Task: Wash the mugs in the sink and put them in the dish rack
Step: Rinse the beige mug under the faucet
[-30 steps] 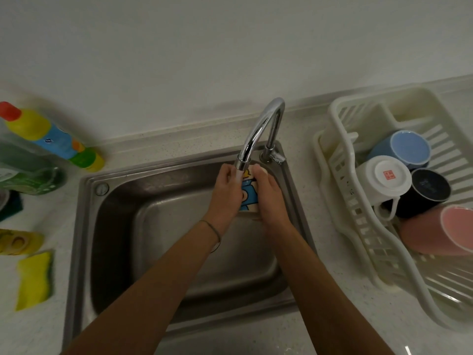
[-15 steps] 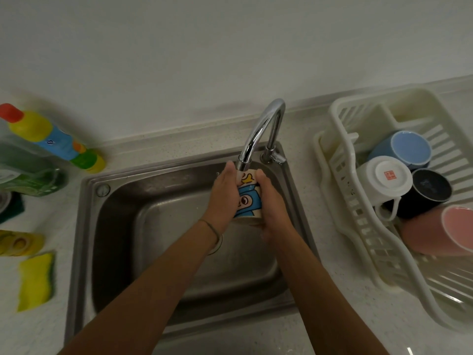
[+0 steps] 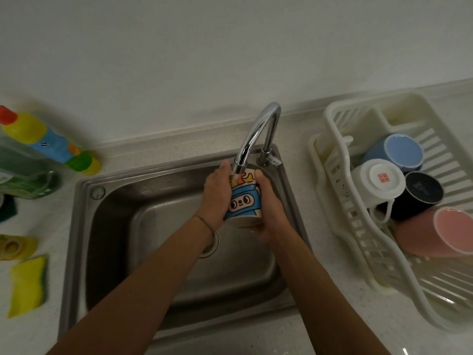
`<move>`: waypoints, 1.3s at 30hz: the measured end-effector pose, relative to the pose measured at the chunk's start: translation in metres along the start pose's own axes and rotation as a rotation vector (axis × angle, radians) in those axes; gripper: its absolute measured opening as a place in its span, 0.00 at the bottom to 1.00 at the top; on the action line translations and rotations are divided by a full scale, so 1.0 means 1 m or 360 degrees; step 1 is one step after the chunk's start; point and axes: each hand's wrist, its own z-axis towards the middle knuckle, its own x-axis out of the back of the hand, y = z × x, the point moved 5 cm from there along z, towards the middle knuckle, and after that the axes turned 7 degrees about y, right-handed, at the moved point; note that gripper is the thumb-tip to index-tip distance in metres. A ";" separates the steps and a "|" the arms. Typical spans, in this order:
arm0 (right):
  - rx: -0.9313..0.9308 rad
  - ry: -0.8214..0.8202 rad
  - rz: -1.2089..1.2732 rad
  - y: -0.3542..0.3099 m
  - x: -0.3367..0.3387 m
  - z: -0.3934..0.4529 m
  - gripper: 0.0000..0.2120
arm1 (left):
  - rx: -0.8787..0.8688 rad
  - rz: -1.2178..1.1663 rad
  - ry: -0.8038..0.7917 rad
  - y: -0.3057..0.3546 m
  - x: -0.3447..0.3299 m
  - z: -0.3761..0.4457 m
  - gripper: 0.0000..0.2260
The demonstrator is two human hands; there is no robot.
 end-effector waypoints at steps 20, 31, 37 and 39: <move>-0.0314 -0.0162 0.0476 0.004 -0.008 -0.022 0.26 | -0.0293 0.0164 0.0042 0.021 -0.001 -0.008 0.21; -0.0259 -0.0282 0.0684 0.001 -0.007 -0.022 0.21 | -0.0411 0.0246 -0.0189 0.021 -0.014 -0.012 0.10; -0.0253 -0.0305 0.0579 0.007 -0.001 -0.020 0.22 | -0.0446 0.0518 -0.0094 0.026 -0.005 -0.006 0.15; -0.0277 -0.0291 0.0525 0.004 -0.001 -0.022 0.22 | -0.0591 0.0790 -0.0075 0.035 -0.004 -0.005 0.20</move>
